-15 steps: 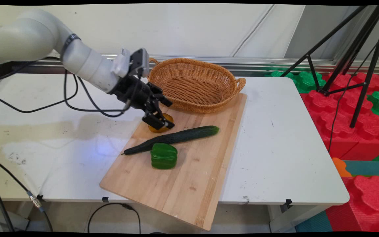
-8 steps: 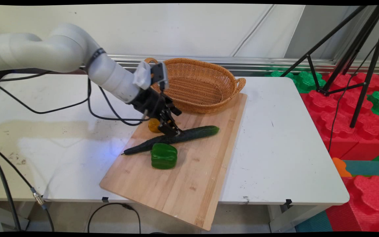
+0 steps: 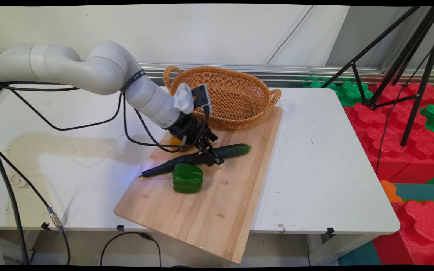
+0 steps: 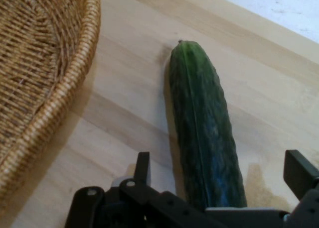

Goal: Pick up the cucumber from the cutting board

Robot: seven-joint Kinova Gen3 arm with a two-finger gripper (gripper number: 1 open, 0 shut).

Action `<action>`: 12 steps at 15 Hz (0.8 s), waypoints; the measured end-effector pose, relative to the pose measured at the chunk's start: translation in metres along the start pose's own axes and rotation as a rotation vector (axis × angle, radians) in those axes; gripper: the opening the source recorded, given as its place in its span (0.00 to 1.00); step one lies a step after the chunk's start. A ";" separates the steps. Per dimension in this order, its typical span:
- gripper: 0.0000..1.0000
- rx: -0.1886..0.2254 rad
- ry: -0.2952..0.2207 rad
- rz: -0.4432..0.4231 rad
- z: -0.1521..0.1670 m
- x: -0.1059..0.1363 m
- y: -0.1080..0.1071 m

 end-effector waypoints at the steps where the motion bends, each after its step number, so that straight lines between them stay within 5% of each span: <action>1: 1.00 0.002 -0.003 -0.001 0.003 0.001 0.001; 9: 1.00 0.016 -0.014 0.004 0.022 0.012 0.006; 10: 0.00 0.018 -0.015 0.005 0.023 0.013 0.007; 12: 0.00 0.022 -0.017 0.008 0.026 0.016 0.007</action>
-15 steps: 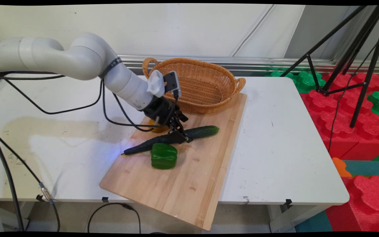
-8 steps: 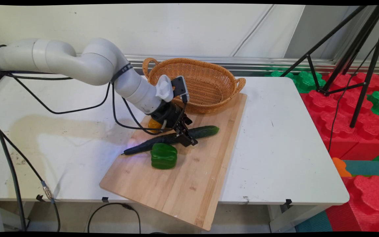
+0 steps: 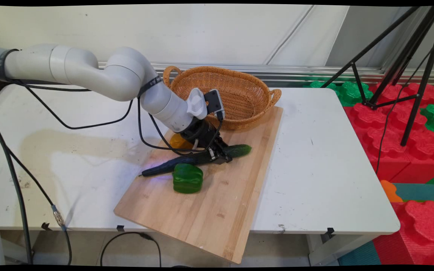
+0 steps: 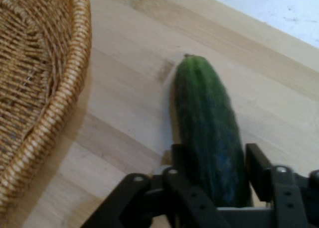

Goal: Pick up the cucumber from the cutting board, then place the picked object in the vegetable basket

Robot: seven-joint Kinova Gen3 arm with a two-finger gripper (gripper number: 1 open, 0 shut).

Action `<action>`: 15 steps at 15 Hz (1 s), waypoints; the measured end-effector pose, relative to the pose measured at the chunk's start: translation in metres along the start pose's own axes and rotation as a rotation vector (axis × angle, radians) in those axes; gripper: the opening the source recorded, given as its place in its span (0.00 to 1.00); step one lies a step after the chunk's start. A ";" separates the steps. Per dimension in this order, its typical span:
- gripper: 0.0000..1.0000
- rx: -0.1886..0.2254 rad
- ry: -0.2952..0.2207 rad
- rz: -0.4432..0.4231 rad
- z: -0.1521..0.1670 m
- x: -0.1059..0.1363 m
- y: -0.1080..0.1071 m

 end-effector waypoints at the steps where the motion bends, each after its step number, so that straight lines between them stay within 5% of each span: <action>1: 0.00 0.002 -0.002 0.001 0.001 0.001 0.000; 15: 0.00 0.008 0.036 0.019 -0.022 0.014 0.004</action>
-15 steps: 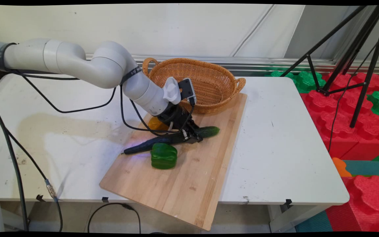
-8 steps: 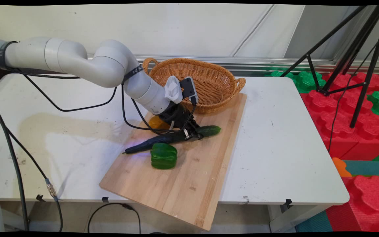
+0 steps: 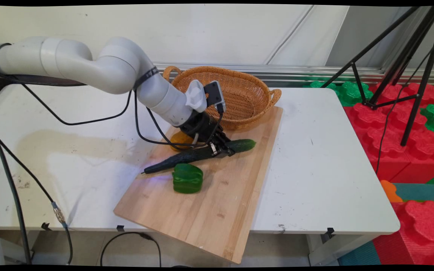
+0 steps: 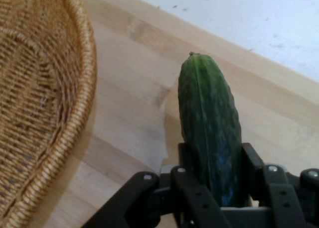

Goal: Place the picked object in the vegetable basket

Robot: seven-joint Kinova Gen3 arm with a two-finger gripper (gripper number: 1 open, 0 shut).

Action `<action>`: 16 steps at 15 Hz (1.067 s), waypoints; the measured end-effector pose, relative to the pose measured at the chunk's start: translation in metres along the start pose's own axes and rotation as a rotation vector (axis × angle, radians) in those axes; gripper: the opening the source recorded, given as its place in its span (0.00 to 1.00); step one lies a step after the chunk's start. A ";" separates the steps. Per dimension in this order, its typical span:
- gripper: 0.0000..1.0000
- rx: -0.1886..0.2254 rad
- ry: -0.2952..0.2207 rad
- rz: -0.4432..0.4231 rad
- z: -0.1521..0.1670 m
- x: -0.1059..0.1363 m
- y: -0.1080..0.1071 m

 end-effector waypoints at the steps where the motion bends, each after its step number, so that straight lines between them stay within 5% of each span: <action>1: 0.00 -0.002 0.010 0.003 -0.006 0.001 0.001; 16: 0.00 -0.001 0.169 0.136 -0.133 -0.003 -0.006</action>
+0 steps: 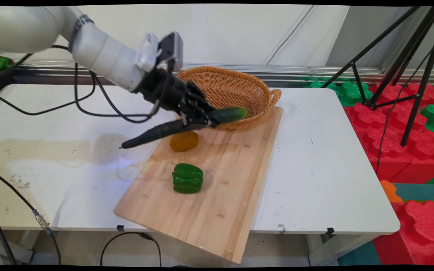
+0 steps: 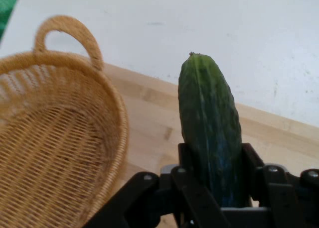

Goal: Place the picked object in the vegetable basket

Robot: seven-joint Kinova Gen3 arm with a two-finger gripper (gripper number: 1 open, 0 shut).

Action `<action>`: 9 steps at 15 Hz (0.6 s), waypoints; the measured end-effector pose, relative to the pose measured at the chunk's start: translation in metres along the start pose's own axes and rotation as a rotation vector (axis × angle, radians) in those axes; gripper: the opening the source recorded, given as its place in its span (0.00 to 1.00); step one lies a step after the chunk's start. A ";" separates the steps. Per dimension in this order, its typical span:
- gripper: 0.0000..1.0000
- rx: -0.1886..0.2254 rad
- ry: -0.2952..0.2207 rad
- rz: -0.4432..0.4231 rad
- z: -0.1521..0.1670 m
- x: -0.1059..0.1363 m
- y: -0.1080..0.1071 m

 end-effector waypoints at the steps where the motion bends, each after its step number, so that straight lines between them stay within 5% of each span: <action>1: 0.00 0.007 0.017 0.012 -0.009 0.001 -0.003; 9: 0.00 0.077 0.115 0.096 -0.046 0.008 -0.036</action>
